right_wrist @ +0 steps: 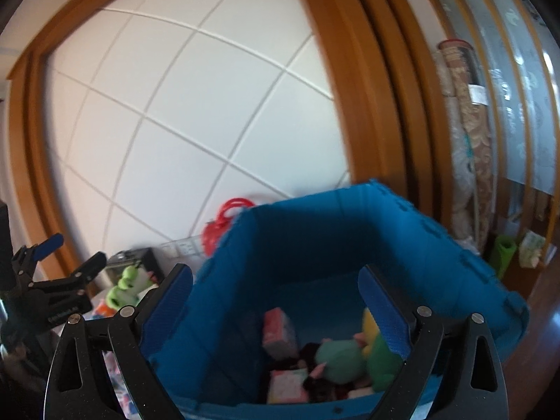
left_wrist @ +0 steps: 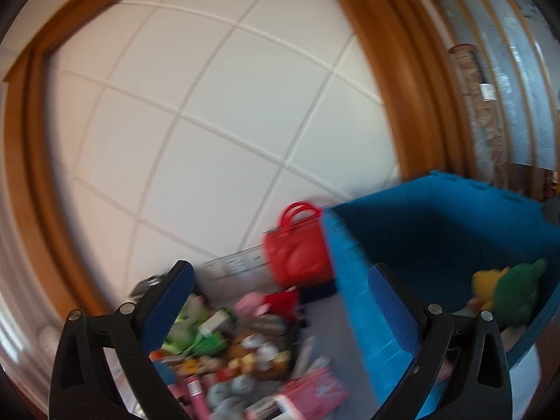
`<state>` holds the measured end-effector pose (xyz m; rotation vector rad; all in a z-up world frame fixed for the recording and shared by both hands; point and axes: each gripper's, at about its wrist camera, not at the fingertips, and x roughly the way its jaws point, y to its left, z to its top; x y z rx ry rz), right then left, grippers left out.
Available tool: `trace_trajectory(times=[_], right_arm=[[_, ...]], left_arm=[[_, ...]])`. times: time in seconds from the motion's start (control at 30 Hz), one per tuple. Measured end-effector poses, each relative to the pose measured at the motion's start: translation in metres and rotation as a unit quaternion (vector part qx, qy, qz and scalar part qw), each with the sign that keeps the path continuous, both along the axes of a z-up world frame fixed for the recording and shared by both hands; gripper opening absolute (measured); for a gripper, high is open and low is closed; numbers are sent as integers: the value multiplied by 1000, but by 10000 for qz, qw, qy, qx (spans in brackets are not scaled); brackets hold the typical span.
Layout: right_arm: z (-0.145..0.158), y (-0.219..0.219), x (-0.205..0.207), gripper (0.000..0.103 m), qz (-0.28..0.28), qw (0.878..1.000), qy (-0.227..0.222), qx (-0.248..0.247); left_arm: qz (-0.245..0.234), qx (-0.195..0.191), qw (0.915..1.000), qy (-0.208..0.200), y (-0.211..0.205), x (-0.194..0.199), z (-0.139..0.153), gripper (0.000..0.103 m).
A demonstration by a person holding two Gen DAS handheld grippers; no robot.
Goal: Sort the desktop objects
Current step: 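Return both grippers to the table heap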
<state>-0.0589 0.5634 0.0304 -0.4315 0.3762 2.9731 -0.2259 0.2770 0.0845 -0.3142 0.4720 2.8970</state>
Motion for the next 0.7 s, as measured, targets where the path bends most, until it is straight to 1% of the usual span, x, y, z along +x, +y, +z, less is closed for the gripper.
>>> trace_trajectory(times=[0.07,0.13,0.2,0.3,0.33,0.4,0.43,0.53,0.57,0.6,0.63,0.67,0.7], right_arm=[[-1,-16,-2,97,263,9996,62,45],[-2,-34,-7,97,524,9985,82,97],[-5,-59,-11,97,911,9956,169,168],[-10,-105,-16,99,1579,9865,260,342],[-13,-120,-17,101,1792,9827,256,400],[-24,-158,-21,102,2358,9701,143,554],[-32,-177,-24,102,2616,9630,49,643],[-67,-230,-32,102,3356,9374,-432,824],[-88,-254,-34,102,3706,9211,-646,1003],[-102,-269,-33,102,3907,9100,-782,1148],[-119,-287,-33,102,4151,8949,-958,1332],[-144,-310,-31,102,4438,8728,-1209,1633],[-163,-327,-27,102,4602,8568,-1360,1888]], left_arm=[[319,13,9995,33,-31,4,-3,101],[538,8,9985,36,-59,11,-7,101],[835,23,9965,41,-88,17,-13,101],[1106,134,9937,-105,-126,21,-25,101],[1154,150,9931,-149,-136,22,-30,101],[1280,153,9912,-290,-155,22,-43,101],[1327,149,9904,-362,-163,21,-50,101],[1374,112,9889,-546,-188,20,-67,101],[1388,108,9885,-594,-196,18,-72,101],[1374,122,9883,-646,-205,16,-76,101],[1365,139,9882,-683,-213,14,-79,101],[1370,157,9878,-725,-221,11,-82,101],[1372,181,9874,-772,-230,8,-86,101]])
